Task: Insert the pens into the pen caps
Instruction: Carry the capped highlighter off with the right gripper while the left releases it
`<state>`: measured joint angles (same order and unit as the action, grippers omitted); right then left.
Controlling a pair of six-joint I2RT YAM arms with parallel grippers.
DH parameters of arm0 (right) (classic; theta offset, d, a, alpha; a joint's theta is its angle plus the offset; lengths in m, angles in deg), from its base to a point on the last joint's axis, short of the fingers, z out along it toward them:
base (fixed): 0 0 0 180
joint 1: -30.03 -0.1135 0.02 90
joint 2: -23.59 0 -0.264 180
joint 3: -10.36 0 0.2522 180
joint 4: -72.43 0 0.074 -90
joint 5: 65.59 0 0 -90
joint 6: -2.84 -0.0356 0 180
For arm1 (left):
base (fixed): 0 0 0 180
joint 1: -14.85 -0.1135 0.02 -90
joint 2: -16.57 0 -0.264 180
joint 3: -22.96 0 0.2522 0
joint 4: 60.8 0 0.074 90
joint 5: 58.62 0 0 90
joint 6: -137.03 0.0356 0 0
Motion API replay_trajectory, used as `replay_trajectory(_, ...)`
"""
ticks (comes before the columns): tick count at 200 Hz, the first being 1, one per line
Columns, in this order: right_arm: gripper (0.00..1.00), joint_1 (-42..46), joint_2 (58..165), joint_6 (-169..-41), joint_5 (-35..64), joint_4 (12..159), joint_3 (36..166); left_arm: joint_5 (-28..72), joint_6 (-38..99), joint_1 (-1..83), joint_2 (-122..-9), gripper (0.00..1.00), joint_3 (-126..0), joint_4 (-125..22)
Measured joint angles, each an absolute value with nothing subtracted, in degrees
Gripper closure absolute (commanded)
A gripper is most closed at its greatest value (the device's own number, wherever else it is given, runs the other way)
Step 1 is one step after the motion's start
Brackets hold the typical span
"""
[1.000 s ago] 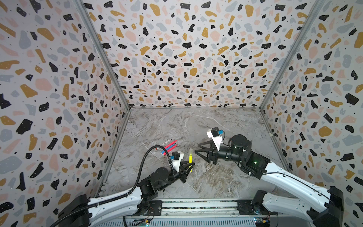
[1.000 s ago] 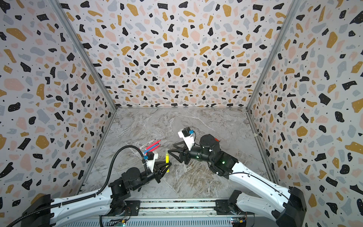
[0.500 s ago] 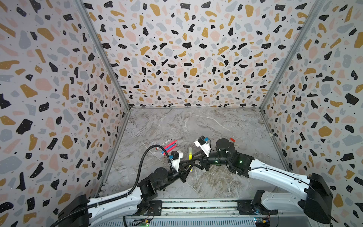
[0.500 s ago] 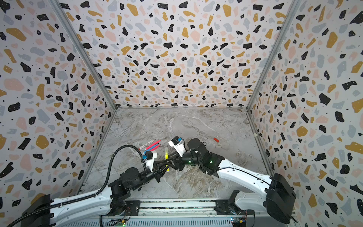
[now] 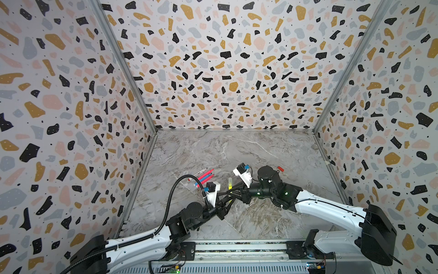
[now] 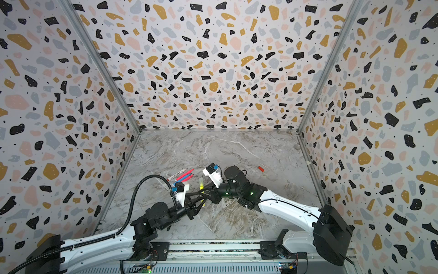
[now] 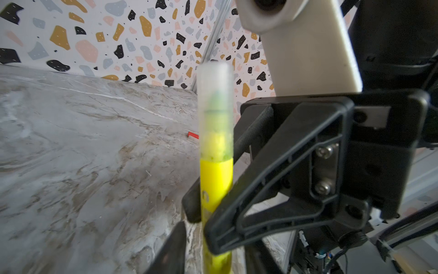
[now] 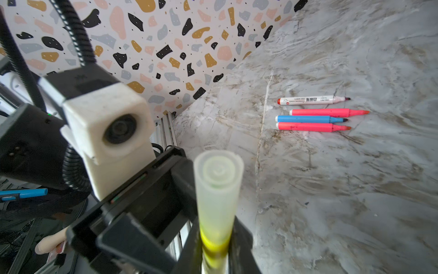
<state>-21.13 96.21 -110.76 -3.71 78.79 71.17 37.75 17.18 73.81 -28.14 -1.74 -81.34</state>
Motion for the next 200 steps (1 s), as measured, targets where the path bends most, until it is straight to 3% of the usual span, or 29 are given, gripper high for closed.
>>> replay_trajectory(40, 0.93, -8.19, 104.40, -106.93, 0.01, 88.89, 82.08, 48.94, 14.19, 73.83, -28.49, 0.43, -2.22, -71.90)
replay_trajectory(84, 0.94, 5.10, 127.59, -101.90, 7.70, 100.30, 103.54, 54.65, 9.18, 73.81, -29.85, 0.43, -2.20, -63.37)
replay_trajectory(152, 0.95, 11.31, 163.53, -96.59, 16.97, 121.09, 147.10, 56.88, 6.84, 73.81, -27.33, 0.43, -2.20, -57.25)
replay_trajectory(200, 0.90, 12.97, 169.98, -95.39, 18.65, 127.16, 158.77, 58.23, 6.89, 73.81, -27.14, 0.43, -2.20, -56.88)
